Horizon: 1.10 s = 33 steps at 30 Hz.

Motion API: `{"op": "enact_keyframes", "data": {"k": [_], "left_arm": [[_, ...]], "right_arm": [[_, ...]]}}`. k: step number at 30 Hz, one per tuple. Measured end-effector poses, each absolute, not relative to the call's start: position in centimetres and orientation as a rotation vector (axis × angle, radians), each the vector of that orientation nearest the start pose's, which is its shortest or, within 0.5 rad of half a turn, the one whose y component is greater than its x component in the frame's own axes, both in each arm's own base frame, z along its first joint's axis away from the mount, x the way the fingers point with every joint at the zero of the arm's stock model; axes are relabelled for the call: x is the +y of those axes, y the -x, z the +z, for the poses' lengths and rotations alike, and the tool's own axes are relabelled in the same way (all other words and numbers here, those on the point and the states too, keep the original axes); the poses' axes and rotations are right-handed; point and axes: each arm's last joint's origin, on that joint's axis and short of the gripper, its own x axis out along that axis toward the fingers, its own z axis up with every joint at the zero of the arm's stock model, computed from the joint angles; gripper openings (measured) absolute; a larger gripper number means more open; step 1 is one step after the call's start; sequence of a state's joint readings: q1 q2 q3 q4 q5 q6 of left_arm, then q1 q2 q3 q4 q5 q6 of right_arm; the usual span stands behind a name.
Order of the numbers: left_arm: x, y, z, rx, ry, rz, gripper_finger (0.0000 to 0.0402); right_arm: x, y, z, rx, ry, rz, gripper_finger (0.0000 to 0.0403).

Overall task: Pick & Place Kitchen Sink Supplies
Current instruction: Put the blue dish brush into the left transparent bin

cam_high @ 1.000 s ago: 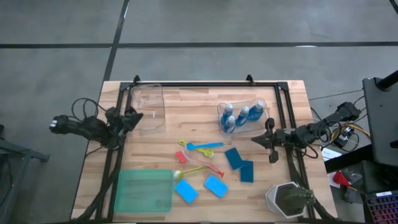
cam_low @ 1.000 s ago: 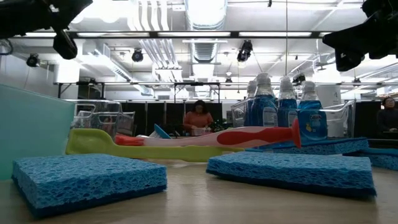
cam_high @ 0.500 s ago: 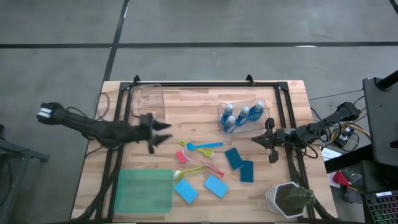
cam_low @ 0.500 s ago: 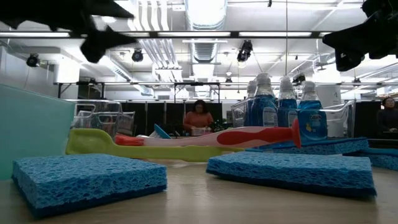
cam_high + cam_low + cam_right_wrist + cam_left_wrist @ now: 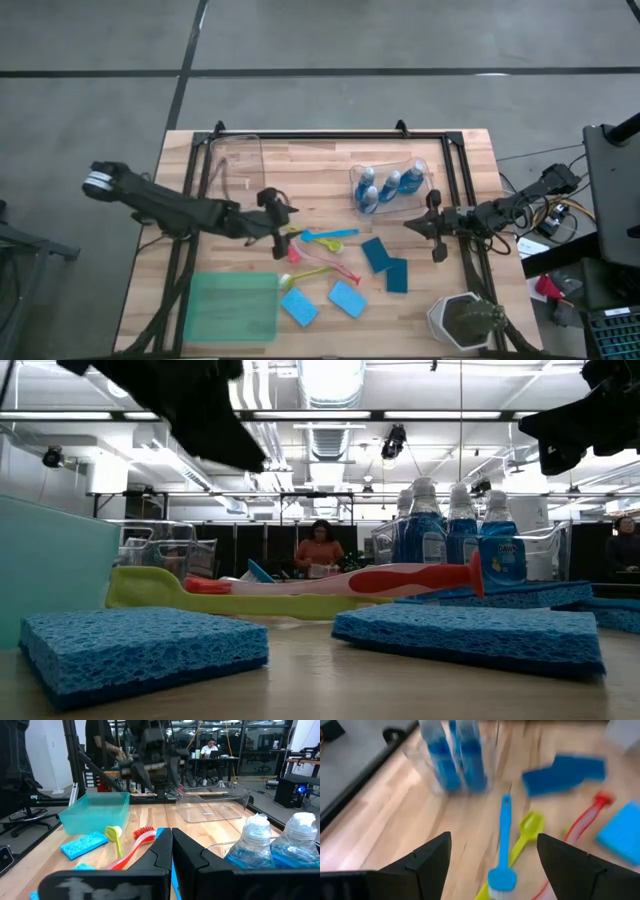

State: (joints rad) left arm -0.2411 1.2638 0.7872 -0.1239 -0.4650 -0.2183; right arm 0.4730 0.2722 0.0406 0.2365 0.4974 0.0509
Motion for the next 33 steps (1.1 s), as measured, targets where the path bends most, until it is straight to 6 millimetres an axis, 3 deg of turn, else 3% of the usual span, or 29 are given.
{"op": "enact_keyframes", "data": {"k": [5,20,33], "left_arm": [[-4.8,-27.6,22.4,0.561,0.005,0.301,0.0287],[-3.0,-29.6,17.2,0.775,0.027,0.277,0.0285],[-3.2,-30.2,15.0,0.844,0.069,0.249,0.0284]], "right_arm": [[3.8,-10.5,17.7,-0.005,-0.053,-0.025,0.0008],[3.8,-10.5,17.7,-0.005,-0.052,-0.025,0.0008],[3.8,-10.5,17.7,-0.005,-0.052,-0.024,0.0008]]}}
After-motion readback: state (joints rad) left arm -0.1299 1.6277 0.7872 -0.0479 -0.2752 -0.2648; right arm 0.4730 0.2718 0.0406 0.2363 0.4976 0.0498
